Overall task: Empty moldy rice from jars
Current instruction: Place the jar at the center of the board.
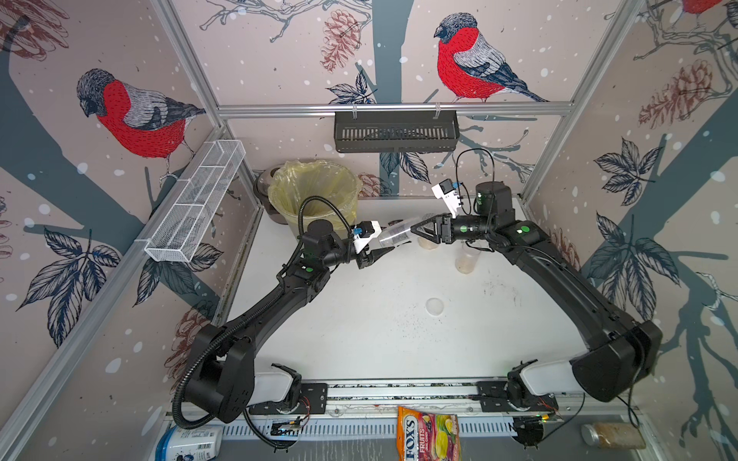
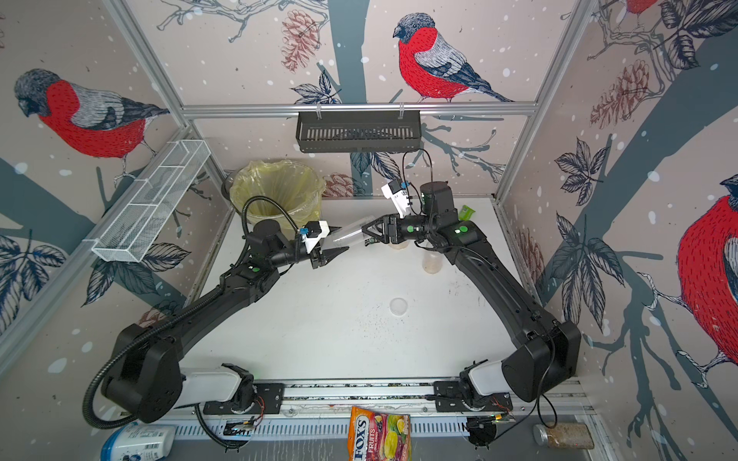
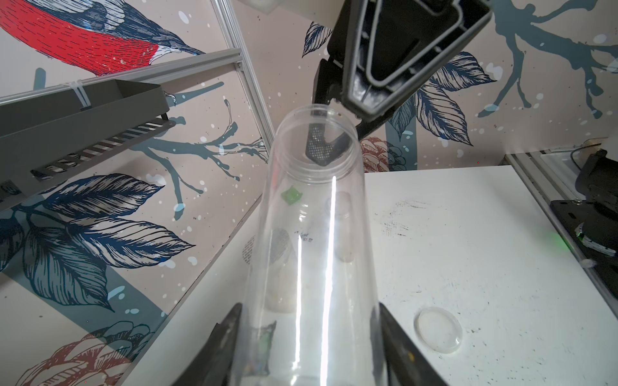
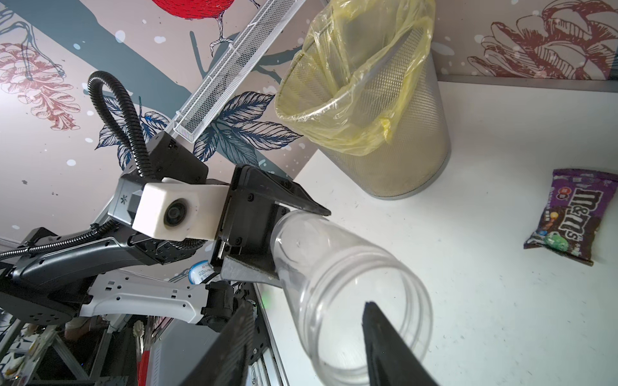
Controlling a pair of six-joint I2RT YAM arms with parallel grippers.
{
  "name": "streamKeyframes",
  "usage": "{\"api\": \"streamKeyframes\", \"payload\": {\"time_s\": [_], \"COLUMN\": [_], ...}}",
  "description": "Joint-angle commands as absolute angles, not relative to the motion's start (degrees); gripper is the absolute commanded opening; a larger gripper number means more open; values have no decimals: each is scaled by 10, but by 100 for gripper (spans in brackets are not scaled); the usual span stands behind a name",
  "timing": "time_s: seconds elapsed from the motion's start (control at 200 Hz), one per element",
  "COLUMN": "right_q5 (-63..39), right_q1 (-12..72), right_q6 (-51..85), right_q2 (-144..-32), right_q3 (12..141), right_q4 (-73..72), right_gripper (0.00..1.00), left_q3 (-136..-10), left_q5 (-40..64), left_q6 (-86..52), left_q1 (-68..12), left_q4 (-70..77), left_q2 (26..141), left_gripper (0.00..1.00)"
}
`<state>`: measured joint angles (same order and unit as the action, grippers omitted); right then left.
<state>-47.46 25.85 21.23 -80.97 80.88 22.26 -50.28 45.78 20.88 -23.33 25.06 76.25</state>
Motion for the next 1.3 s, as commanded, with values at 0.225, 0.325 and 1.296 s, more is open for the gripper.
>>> {"api": "streamKeyframes", "payload": {"time_s": [0.225,0.325,1.296], "right_q5": [-477,-474,-355], "right_q1": [274,275,276], "right_q6": [184,176,128], "right_q2": [-818,-822,-844], "right_q3": [804,801,836], "right_q4": [249,255,376], "right_gripper": [29,22,2], "left_q3": [-506,-506,-569], "left_q5": [458,460,476], "left_q6": [204,202,265], "left_q1": [-235,-234,-233], "left_q4": [289,292,136], "left_q2": [771,775,817], "left_gripper": [0,0,98]}}
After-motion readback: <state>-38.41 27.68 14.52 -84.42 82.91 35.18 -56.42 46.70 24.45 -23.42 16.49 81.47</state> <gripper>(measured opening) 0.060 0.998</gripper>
